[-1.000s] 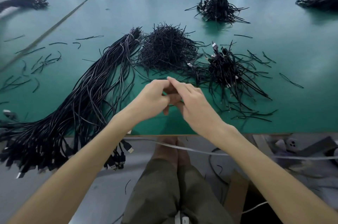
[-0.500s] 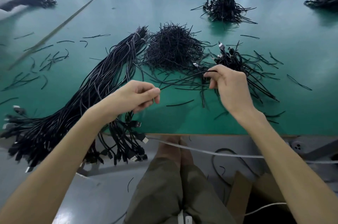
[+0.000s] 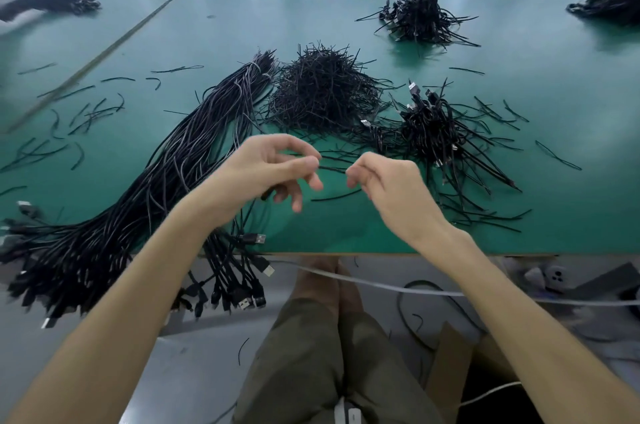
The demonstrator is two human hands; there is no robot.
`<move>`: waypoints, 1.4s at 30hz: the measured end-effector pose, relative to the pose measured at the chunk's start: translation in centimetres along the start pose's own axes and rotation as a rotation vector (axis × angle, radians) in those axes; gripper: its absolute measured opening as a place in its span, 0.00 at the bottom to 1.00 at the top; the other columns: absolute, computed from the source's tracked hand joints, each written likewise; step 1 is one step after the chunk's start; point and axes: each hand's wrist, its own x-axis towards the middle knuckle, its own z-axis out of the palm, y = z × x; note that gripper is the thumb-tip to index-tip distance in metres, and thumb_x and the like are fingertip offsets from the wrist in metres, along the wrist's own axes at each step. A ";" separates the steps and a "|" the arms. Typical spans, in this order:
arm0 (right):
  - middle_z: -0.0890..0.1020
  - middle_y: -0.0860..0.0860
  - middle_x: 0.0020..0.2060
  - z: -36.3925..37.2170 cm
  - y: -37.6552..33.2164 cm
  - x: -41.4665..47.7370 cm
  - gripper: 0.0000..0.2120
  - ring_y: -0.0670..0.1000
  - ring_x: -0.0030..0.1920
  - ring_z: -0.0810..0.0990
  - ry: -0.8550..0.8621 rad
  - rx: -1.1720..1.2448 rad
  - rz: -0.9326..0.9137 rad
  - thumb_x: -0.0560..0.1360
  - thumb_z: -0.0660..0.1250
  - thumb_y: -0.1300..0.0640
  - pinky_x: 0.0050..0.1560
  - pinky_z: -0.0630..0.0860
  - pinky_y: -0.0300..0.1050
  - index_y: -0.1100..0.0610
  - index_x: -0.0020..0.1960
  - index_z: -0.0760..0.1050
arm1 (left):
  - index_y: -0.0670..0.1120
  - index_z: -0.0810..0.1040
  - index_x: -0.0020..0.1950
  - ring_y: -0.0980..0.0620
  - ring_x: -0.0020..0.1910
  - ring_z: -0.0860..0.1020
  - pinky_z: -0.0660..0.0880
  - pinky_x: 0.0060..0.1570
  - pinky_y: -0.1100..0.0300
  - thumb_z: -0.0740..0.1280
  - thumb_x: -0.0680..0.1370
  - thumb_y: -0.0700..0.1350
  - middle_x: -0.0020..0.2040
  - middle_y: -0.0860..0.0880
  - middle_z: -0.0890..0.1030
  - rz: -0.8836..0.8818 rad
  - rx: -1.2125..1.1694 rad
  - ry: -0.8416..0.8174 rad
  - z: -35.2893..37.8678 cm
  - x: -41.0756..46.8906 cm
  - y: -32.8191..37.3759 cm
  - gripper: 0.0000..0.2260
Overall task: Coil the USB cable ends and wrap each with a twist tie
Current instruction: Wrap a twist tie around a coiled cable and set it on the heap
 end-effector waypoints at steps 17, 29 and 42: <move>0.71 0.47 0.25 1.0 0.2 -1.2 0.24 0.46 0.25 0.65 -0.189 0.090 0.022 0.83 0.60 0.43 0.30 0.63 0.38 0.56 0.35 0.77 | 0.49 0.75 0.38 0.56 0.31 0.75 0.75 0.42 0.62 0.55 0.85 0.56 0.35 0.54 0.78 0.010 -1.225 -0.187 3.0 -0.3 0.8 0.21; 0.66 0.45 0.21 1.2 -2.2 1.3 0.29 0.45 0.25 0.62 0.075 0.119 -0.005 0.84 0.60 0.46 0.30 0.60 0.39 0.55 0.27 0.62 | 0.54 0.82 0.59 0.51 0.56 0.81 0.76 0.65 0.45 0.59 0.81 0.53 0.54 0.51 0.84 0.137 0.132 0.210 6.0 -1.6 -1.1 0.14; 0.59 0.46 0.21 2.7 -0.7 -0.2 0.30 0.48 0.23 0.59 0.128 0.002 0.020 0.85 0.57 0.46 0.29 0.57 0.47 0.53 0.27 0.55 | 0.50 0.73 0.35 0.57 0.24 0.55 0.52 0.26 0.63 0.57 0.85 0.51 0.27 0.56 0.63 0.102 -1.101 0.048 2.9 -1.1 2.3 0.19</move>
